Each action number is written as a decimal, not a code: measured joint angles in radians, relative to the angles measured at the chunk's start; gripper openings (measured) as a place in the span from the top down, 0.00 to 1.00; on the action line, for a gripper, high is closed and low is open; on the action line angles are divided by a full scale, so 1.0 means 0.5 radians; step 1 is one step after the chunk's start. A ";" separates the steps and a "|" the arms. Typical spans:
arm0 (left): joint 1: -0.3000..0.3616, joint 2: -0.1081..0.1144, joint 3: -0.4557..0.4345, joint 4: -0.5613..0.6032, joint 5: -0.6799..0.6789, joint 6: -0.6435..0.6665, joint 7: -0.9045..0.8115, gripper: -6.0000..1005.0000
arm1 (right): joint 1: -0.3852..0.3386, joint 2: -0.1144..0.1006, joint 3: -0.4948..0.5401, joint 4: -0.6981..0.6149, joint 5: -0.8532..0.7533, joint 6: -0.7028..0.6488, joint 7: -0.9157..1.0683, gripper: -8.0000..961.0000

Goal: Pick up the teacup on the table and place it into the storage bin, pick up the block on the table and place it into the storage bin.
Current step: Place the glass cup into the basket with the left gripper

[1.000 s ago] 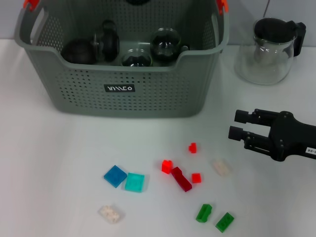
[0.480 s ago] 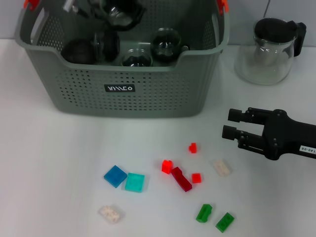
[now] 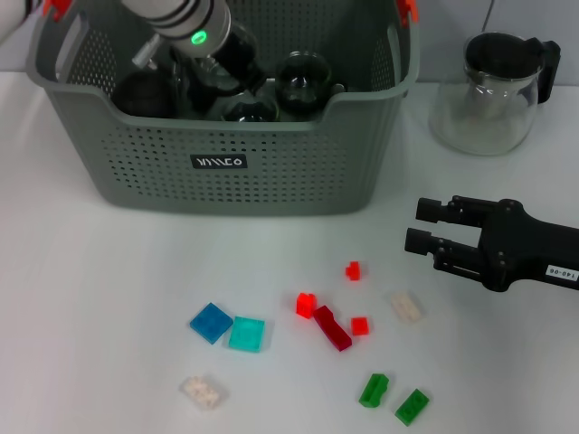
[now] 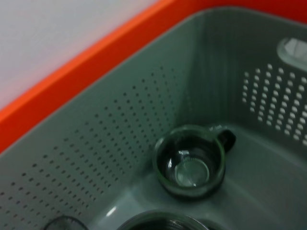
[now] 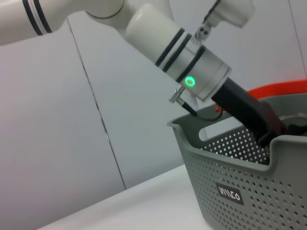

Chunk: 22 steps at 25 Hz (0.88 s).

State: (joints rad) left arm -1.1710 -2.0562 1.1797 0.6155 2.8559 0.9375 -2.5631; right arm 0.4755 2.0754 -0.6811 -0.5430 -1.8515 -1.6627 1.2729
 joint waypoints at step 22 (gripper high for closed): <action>-0.011 -0.002 0.014 -0.029 0.004 0.000 -0.077 0.72 | -0.001 0.009 0.012 0.000 0.005 -0.014 0.013 0.42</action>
State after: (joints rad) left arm -1.1767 -2.0571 1.1868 0.6007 2.8579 0.9377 -2.6014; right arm 0.4749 2.0799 -0.6752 -0.5431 -1.8490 -1.6698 1.2794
